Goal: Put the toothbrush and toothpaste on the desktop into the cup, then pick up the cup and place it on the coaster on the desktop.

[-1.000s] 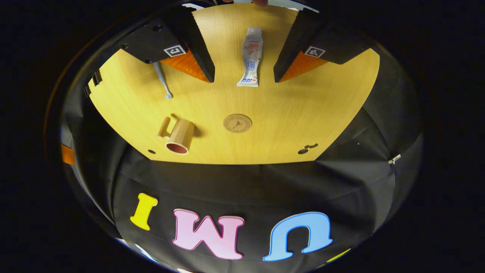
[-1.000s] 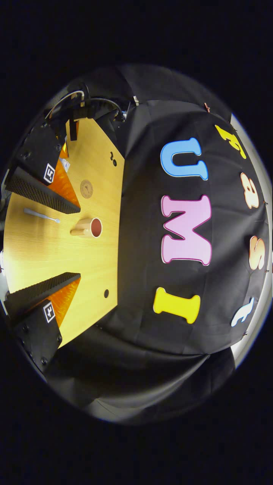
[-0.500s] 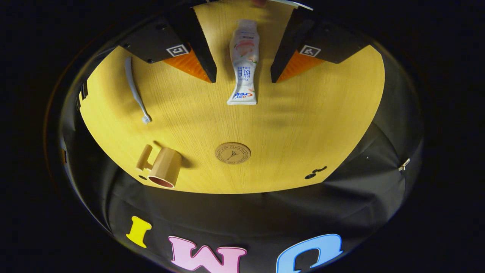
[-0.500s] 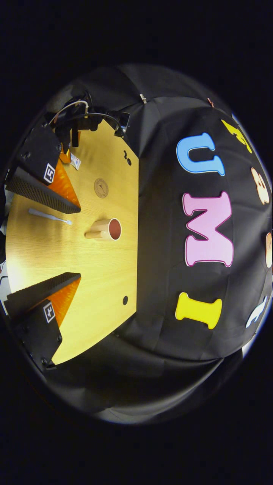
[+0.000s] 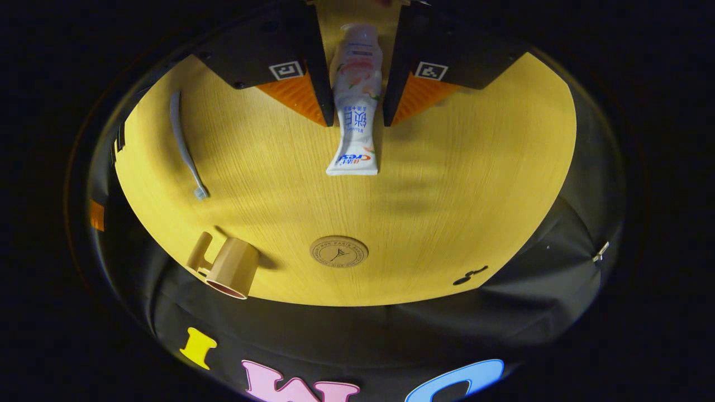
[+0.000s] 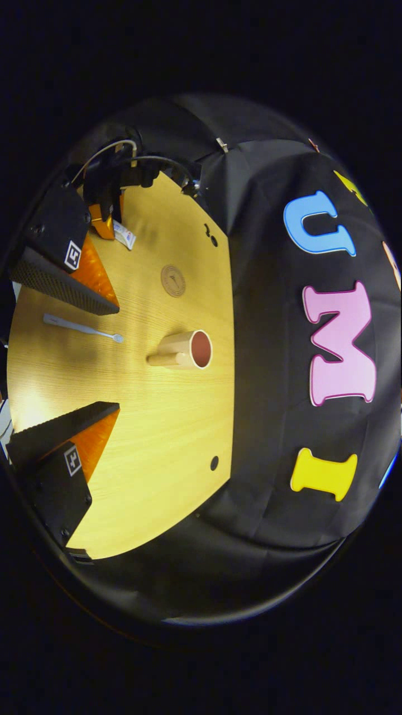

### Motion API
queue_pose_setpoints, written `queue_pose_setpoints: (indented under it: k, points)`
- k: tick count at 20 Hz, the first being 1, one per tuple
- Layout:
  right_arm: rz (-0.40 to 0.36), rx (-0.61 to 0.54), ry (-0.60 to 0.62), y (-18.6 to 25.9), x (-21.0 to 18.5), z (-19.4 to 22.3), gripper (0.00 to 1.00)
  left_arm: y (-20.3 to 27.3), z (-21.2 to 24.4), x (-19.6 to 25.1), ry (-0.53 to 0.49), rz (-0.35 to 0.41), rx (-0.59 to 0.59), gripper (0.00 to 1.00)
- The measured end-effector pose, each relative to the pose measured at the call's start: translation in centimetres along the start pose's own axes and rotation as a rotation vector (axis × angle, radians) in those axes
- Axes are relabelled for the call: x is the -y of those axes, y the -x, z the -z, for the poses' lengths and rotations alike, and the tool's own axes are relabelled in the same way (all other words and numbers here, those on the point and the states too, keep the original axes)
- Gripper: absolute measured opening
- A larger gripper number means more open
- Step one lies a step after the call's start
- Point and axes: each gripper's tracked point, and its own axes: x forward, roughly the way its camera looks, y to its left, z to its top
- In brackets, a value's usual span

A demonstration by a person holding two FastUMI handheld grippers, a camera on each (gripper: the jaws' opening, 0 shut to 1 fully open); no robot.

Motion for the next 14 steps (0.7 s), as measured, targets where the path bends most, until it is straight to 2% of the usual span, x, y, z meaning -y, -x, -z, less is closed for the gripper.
queue_pose_setpoints:
  k: [2,3,4,5,8,9,11,14]
  points:
    - [-0.005,-0.040,0.009,-1.4,-0.1,1.4,0.96,0.0,-0.1,0.1,-0.022,-0.004,-0.002,0.53]
    - [-0.007,-0.060,0.011,-2.2,-0.2,1.9,0.96,-0.1,-0.2,0.1,-0.024,-0.005,-0.008,0.55]
    - [-0.006,-0.076,0.014,-2.9,-0.2,2.5,0.96,0.0,-0.1,0.0,-0.016,-0.007,-0.014,0.49]
    - [-0.005,-0.092,0.018,-3.6,-0.2,2.9,0.96,0.0,-0.2,0.1,-0.007,-0.009,-0.023,0.51]
    - [0.001,-0.155,0.043,-5.3,-0.2,5.2,0.96,0.0,-0.4,0.2,-0.011,-0.018,-0.041,0.46]
    - [0.000,-0.179,0.043,-5.7,-0.3,6.0,0.96,0.0,-0.6,0.2,-0.012,-0.020,-0.035,0.35]
    - [-0.008,-0.229,0.030,-6.5,-0.5,7.3,0.95,0.1,-1.0,0.3,-0.012,-0.025,-0.016,0.24]
    - [-0.013,-0.281,0.030,-8.3,-1.4,8.6,0.92,0.4,-1.1,0.5,0.023,0.013,-0.012,0.17]
